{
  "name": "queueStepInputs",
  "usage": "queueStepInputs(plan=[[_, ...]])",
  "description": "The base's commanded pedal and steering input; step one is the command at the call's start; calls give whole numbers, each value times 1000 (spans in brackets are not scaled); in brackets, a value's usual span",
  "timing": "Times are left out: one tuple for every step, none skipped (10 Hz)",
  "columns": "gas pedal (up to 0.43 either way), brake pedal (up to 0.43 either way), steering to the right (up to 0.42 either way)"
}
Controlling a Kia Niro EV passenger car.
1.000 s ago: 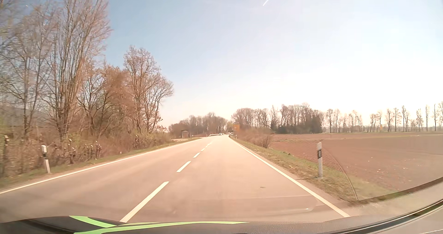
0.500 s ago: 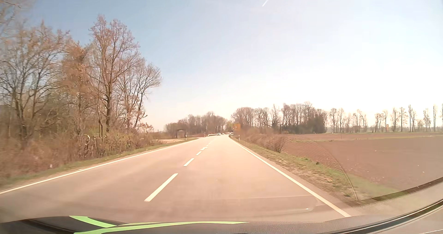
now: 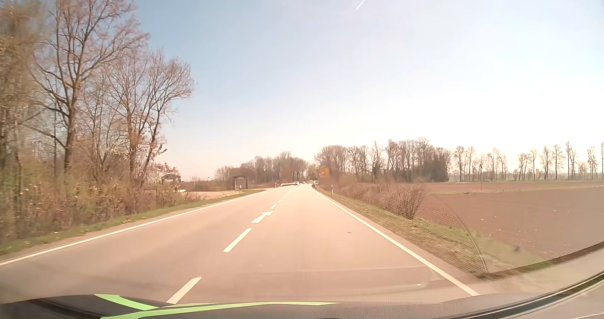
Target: Follow the waypoints while adhering to traffic rules and regulations
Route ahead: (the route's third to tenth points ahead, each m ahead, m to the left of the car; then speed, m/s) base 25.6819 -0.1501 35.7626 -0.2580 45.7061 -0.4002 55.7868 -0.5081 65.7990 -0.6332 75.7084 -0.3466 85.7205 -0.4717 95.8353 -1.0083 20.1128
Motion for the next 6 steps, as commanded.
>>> queueStepInputs(plan=[[0,49,1],[0,61,2],[0,67,2],[0,73,2],[0,79,2],[0,79,2]])
